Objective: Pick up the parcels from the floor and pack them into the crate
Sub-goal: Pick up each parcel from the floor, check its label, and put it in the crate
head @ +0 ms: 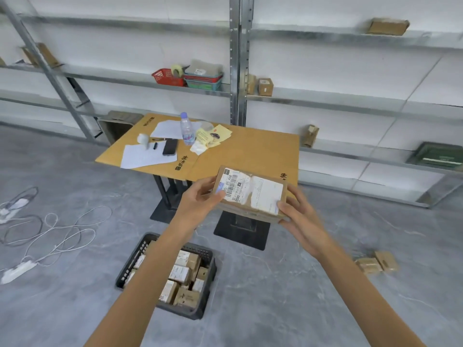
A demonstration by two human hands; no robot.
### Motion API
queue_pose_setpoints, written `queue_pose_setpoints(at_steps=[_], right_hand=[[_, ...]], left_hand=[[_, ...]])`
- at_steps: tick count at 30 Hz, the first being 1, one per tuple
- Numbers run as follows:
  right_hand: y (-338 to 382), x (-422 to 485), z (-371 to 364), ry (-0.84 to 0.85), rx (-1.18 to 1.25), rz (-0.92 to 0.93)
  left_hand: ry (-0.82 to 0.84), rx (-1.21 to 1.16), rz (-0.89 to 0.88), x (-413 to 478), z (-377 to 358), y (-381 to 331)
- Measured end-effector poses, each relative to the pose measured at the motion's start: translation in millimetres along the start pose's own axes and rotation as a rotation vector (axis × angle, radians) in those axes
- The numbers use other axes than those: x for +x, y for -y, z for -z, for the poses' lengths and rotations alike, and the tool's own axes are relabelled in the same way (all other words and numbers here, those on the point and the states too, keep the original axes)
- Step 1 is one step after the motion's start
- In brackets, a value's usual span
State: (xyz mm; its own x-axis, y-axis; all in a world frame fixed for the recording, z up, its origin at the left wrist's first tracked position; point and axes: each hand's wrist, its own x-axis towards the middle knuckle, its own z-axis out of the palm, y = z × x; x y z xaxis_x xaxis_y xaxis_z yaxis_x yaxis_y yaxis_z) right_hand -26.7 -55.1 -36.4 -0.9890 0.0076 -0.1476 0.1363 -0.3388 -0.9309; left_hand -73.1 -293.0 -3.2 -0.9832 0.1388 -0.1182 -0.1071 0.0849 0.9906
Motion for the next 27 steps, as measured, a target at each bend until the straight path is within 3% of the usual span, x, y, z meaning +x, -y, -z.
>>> queue_pose_setpoints(at_steps=[11, 17, 23, 27], right_hand=[[-59, 46, -134, 0.031, -0.115, -0.084], [-116, 74, -206, -0.033, -0.147, -0.138], [-154, 104, -224, -0.162, -0.217, -0.256], [-171, 139, -217, -0.123, -0.173, -0.393]], left_hand=[[0.014, 0.062, -0.027, 14, 159, 44], [0.067, 0.103, 0.023, 43, 245, 73], [0.09, 0.118, 0.109, 92, 267, 102], [0.012, -0.006, 0.216, 138, 255, 128]])
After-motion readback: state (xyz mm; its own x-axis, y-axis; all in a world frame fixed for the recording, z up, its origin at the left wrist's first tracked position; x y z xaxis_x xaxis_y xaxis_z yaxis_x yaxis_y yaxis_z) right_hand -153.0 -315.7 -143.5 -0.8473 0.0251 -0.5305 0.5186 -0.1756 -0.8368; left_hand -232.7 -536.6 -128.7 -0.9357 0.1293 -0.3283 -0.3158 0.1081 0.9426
